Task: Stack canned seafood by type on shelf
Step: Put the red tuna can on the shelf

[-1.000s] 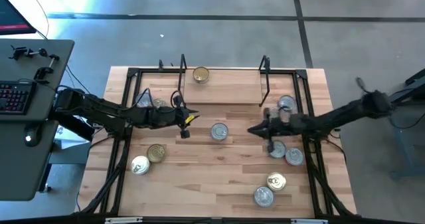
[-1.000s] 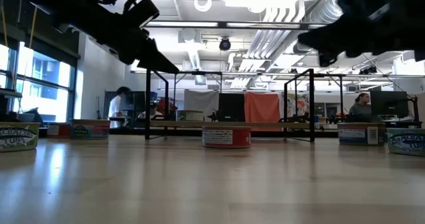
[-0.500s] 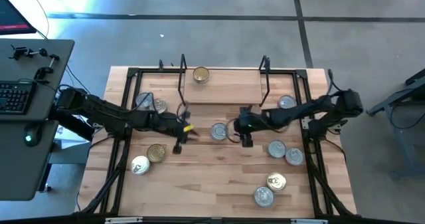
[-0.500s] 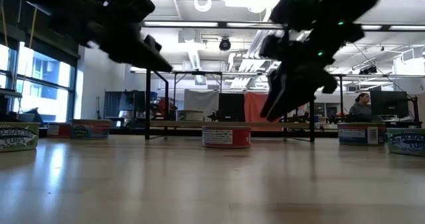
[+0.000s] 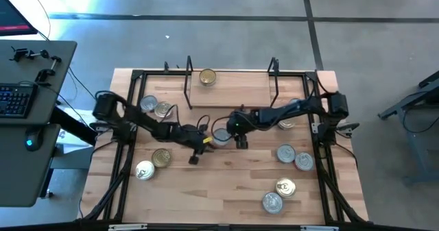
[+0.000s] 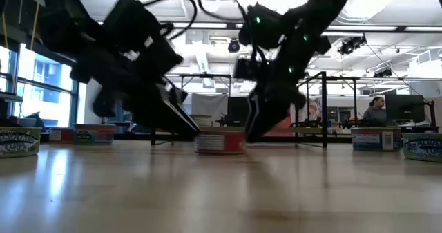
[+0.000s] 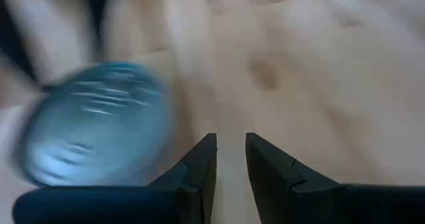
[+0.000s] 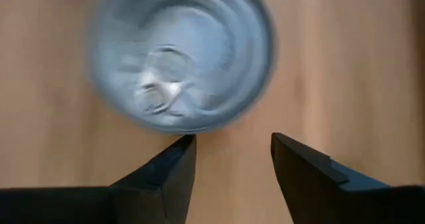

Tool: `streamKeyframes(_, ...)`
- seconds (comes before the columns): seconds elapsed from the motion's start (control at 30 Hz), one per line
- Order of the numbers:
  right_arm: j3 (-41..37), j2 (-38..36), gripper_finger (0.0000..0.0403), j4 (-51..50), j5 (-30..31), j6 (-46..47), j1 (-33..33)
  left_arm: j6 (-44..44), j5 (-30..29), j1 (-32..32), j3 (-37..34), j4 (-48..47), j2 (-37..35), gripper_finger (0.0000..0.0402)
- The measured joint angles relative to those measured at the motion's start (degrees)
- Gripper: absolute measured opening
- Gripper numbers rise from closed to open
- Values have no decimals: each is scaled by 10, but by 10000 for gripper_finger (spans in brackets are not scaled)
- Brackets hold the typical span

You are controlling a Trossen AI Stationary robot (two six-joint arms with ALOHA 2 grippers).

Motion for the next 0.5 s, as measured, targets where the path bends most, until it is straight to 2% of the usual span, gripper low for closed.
streamKeyframes(0.13, 13, -1, 170, -9, -20, 5, 22, 4, -22, 32, 4, -7, 6, 71)
streamKeyframes(0.23, 11, -1, 165, -16, -23, 31, 44, 8, -39, 51, 3, -72, -25, 71)
streamKeyframes(0.37, 0, -1, 163, 12, -75, 60, 84, 7, -143, 62, 6, -186, -94, 71)
streamKeyframes(0.5, -1, -5, 163, 41, -74, 41, 119, 8, -217, 59, 5, -288, -154, 71)
